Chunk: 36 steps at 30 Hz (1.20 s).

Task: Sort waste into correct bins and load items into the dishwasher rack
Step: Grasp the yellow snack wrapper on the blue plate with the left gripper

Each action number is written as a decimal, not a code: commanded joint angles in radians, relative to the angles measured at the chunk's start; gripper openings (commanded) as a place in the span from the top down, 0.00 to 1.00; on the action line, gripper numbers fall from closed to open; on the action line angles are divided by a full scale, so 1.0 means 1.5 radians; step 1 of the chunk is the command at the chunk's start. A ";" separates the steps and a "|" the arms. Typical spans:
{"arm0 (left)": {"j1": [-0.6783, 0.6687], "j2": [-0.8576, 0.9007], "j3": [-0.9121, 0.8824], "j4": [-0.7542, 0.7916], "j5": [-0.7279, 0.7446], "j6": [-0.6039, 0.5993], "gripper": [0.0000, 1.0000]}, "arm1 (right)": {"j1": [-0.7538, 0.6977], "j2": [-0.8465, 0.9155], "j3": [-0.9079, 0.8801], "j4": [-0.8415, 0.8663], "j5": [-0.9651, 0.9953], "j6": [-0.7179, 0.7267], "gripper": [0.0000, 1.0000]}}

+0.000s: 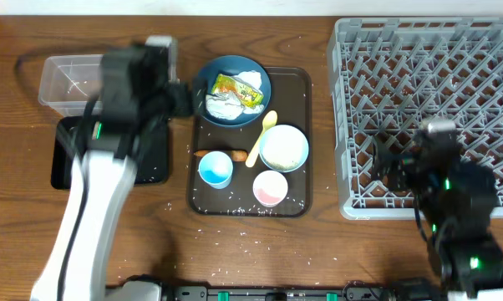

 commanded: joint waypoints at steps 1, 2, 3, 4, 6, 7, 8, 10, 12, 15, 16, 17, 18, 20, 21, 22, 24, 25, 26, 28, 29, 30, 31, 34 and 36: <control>-0.042 0.143 0.184 -0.074 -0.067 -0.013 0.04 | -0.004 0.070 0.074 -0.045 -0.008 -0.011 0.01; -0.052 0.179 0.225 -0.088 -0.059 -0.013 0.03 | -0.004 0.092 0.092 -0.060 -0.008 -0.011 0.01; -0.063 0.216 0.262 -0.100 -0.033 -0.016 0.04 | -0.004 0.111 0.106 -0.072 -0.008 -0.011 0.01; -0.071 0.242 0.283 -0.103 -0.011 -0.015 0.04 | -0.004 0.127 0.115 -0.079 -0.008 -0.011 0.01; -0.087 0.283 0.297 -0.096 0.030 -0.016 0.03 | -0.004 0.152 0.124 -0.087 -0.008 -0.010 0.01; -0.094 0.300 0.297 -0.099 0.045 -0.015 0.03 | -0.004 0.159 0.124 -0.089 -0.009 -0.010 0.01; -0.100 0.317 0.297 -0.097 0.045 -0.016 0.03 | -0.004 0.166 0.123 -0.091 -0.009 -0.010 0.01; -0.111 0.350 0.297 -0.070 0.041 -0.016 0.03 | -0.004 0.174 0.123 -0.096 -0.009 -0.010 0.01; -0.114 0.382 0.297 -0.045 0.040 -0.048 0.03 | -0.004 0.176 0.123 -0.100 -0.009 -0.010 0.01; -0.114 0.430 0.297 -0.029 -0.032 -0.236 0.03 | -0.004 0.176 0.123 -0.101 -0.008 -0.010 0.01; -0.114 0.447 0.297 -0.030 -0.074 -0.309 0.04 | -0.004 0.176 0.123 -0.101 -0.009 -0.010 0.01; -0.114 0.461 0.297 -0.032 -0.105 -0.361 0.03 | -0.004 0.176 0.123 -0.102 -0.008 -0.010 0.01; -0.115 0.478 0.297 -0.031 -0.129 -0.408 0.03 | -0.004 0.176 0.123 -0.104 -0.008 -0.010 0.01; -0.117 0.503 0.297 -0.027 -0.156 -0.468 0.03 | -0.004 0.176 0.123 -0.109 -0.008 -0.010 0.01; -0.117 0.512 0.297 -0.023 -0.166 -0.484 0.03 | -0.004 0.176 0.123 -0.112 -0.009 -0.010 0.01; -0.118 0.522 0.297 -0.019 -0.176 -0.502 0.03 | -0.004 0.176 0.123 -0.116 -0.008 -0.010 0.01; -0.119 0.540 0.297 -0.001 -0.181 -0.513 0.04 | -0.004 0.176 0.123 -0.123 -0.008 -0.010 0.01; -0.119 0.550 0.297 0.009 -0.181 -0.513 0.04 | -0.004 0.176 0.123 -0.124 -0.008 -0.010 0.01; -0.120 0.557 0.297 0.016 -0.181 -0.517 0.04 | -0.004 0.176 0.123 -0.125 -0.008 -0.010 0.01; -0.120 0.574 0.297 0.027 -0.186 -0.535 0.04 | -0.004 0.176 0.123 -0.126 -0.009 -0.010 0.01; -0.120 0.584 0.297 0.038 -0.186 -0.538 0.03 | -0.004 0.176 0.123 -0.126 -0.009 -0.010 0.01; -0.120 0.592 0.297 0.048 -0.186 -0.538 0.04 | -0.004 0.176 0.123 -0.126 -0.009 -0.010 0.01; -0.120 0.602 0.297 0.061 -0.186 -0.538 0.03 | -0.004 0.176 0.123 -0.126 -0.009 -0.010 0.01; -0.120 0.624 0.297 0.078 -0.186 -0.539 0.04 | -0.004 0.177 0.123 -0.126 -0.009 -0.010 0.01; -0.120 0.635 0.297 0.079 -0.185 -0.540 0.05 | -0.004 0.176 0.123 -0.129 -0.009 -0.010 0.01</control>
